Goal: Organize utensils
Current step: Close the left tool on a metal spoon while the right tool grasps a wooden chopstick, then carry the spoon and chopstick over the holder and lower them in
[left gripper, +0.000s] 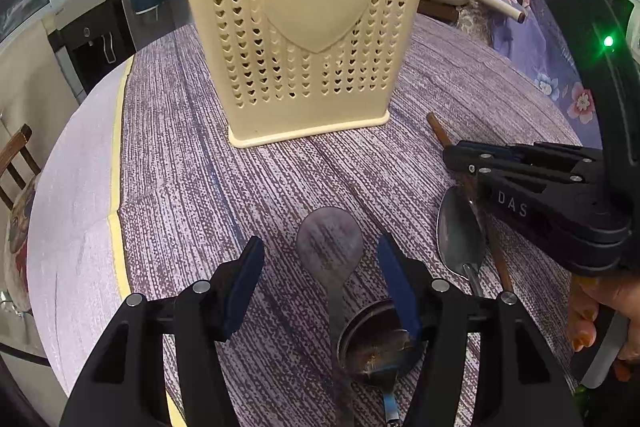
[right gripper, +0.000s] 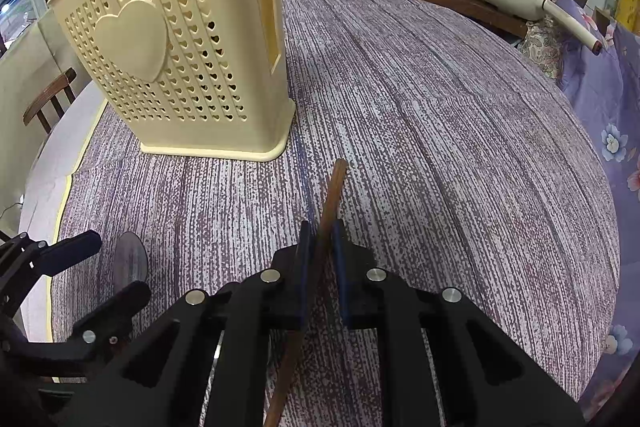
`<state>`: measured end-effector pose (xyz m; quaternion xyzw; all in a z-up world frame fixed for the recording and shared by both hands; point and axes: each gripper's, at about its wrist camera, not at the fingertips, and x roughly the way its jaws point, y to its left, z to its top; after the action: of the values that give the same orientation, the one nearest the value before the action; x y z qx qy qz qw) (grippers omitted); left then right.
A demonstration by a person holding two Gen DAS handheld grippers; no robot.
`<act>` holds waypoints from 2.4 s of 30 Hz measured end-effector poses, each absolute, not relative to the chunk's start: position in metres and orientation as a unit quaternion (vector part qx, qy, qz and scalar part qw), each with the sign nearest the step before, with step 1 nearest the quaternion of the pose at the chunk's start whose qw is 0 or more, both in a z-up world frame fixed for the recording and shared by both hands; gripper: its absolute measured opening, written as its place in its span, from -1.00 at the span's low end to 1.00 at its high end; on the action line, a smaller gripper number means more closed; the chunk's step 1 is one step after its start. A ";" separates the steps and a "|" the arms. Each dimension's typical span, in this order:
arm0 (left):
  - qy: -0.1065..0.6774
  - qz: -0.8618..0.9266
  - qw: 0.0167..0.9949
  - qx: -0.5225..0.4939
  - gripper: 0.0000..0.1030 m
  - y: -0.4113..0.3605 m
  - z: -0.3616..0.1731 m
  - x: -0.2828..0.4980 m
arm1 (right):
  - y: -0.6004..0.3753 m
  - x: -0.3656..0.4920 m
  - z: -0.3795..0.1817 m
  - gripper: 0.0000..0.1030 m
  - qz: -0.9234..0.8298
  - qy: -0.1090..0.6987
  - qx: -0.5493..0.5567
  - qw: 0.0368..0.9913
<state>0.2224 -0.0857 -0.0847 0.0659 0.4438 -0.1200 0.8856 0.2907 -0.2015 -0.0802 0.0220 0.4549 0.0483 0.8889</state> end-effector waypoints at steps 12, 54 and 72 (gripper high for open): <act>0.450 -0.114 0.883 0.071 -0.25 -0.091 -0.088 0.228 | -0.200 0.290 -0.079 -0.77 0.051 0.457 0.033 0.887; 0.319 -0.126 0.939 -0.022 -0.30 -0.050 0.005 0.204 | -0.251 0.224 0.029 -0.84 0.116 0.259 0.117 0.952; 0.276 -0.130 0.952 -0.031 -0.30 -0.042 0.038 0.195 | -0.256 0.203 0.065 -0.85 0.122 0.207 0.107 0.965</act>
<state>0.1952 -0.0423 0.0377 -0.0313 0.2756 -0.1295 0.9520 0.2035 -0.2559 0.0655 0.1071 0.2070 0.1222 0.9648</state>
